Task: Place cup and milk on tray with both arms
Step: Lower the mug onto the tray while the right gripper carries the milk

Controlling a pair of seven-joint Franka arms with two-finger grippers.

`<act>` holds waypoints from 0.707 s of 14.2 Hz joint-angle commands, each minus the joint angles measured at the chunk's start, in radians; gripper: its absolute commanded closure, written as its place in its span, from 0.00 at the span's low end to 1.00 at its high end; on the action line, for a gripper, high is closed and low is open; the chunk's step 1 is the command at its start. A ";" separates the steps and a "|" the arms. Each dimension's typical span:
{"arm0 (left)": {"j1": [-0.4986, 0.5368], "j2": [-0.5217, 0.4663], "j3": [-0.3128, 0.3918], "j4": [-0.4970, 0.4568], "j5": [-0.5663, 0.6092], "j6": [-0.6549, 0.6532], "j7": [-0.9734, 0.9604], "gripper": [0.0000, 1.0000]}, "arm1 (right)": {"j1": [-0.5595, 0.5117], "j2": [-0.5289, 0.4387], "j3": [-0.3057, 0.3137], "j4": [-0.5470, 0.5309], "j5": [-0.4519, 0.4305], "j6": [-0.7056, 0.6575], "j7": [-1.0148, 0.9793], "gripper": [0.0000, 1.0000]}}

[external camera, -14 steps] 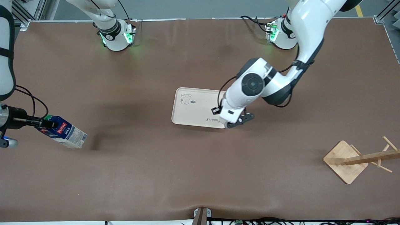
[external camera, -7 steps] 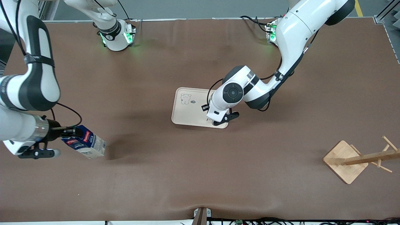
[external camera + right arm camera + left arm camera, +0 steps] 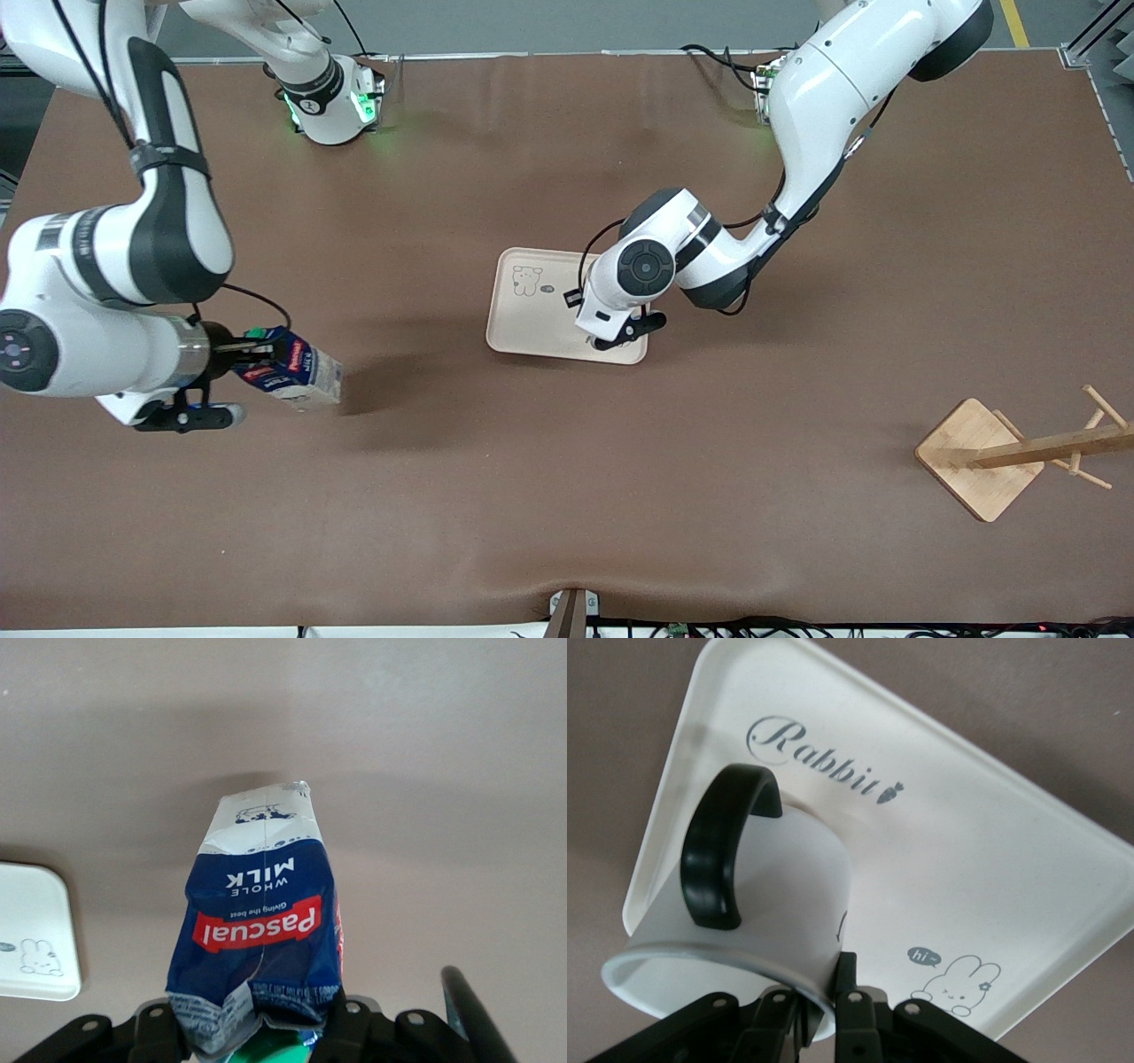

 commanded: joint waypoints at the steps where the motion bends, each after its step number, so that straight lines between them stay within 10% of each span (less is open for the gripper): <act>1: -0.003 0.040 0.004 0.023 -0.019 -0.014 -0.001 0.69 | 0.072 -0.004 -0.006 0.016 0.003 -0.028 0.078 1.00; 3: 0.001 0.046 0.004 0.023 -0.018 -0.014 0.000 0.49 | 0.108 -0.002 -0.003 0.014 0.004 -0.028 0.168 1.00; 5: 0.006 0.041 0.004 0.023 -0.018 -0.014 0.009 0.00 | 0.154 -0.002 -0.003 0.013 0.045 -0.028 0.260 1.00; 10: 0.030 0.017 0.001 0.084 -0.036 -0.076 0.002 0.00 | 0.236 0.002 -0.003 0.016 0.199 -0.025 0.412 1.00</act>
